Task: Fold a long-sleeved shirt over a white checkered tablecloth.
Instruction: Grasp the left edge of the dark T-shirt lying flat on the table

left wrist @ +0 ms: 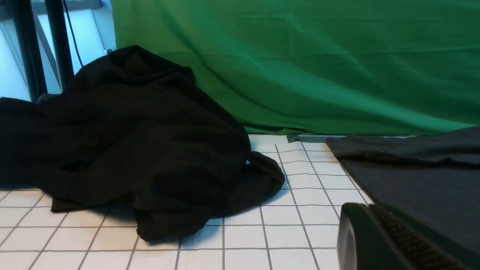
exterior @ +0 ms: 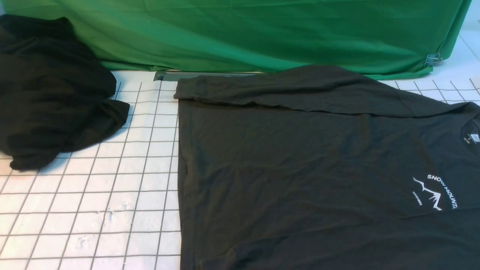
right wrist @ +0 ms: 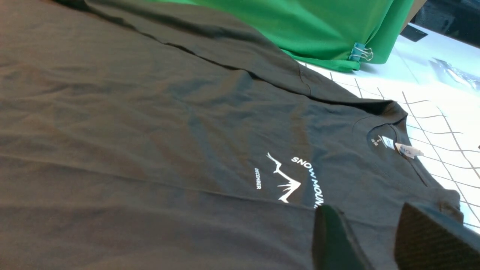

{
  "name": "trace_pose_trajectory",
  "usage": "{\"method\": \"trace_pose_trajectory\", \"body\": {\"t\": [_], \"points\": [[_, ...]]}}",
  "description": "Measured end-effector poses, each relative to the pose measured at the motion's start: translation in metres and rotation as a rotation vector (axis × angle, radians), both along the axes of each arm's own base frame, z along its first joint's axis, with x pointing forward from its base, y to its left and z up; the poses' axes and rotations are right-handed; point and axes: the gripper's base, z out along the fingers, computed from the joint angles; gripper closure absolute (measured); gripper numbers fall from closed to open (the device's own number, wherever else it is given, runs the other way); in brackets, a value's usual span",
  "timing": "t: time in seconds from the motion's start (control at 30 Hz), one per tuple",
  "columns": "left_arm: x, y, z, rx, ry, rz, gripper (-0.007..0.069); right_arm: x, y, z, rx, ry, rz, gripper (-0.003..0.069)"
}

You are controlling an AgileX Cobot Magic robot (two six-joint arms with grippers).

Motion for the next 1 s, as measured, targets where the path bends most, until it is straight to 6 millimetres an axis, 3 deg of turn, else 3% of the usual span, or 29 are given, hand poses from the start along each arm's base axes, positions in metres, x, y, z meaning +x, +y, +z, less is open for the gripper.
{"method": "trace_pose_trajectory", "body": {"t": [0.33,0.37,0.43,0.47,0.5,0.53,0.63,1.0], "points": [[0.0,0.0,0.0,-0.027,-0.001,-0.002,0.0603,0.0,0.0,0.001,0.019,-0.015,-0.001,0.0417],[0.0,0.0,0.0,-0.09,-0.002,-0.006,0.0603,0.0,0.001,0.003,0.069,-0.026,-0.004,0.0417],[0.0,0.0,0.0,-0.336,-0.005,-0.023,0.0603,0.001,0.003,0.007,0.338,-0.049,-0.018,0.0417],[0.0,-0.001,0.0,-0.682,-0.008,-0.047,0.0603,0.001,0.003,0.011,0.641,-0.067,-0.035,0.0417],[0.0,-0.001,0.0,-0.717,-0.009,-0.05,0.0603,0.001,0.003,0.012,0.69,-0.067,-0.039,0.0417],[0.0,-0.001,0.0,-0.913,-0.009,-0.063,0.0603,0.001,0.003,0.014,0.853,-0.073,-0.049,0.0417],[0.0,-0.001,0.0,-1.205,-0.01,-0.083,0.0603,0.001,0.003,0.016,1.059,-0.081,-0.06,0.0417],[0.0,0.001,0.005,-1.275,-0.069,-0.091,0.0603,0.001,0.002,0.02,1.144,-0.117,-0.058,0.0435]]}}
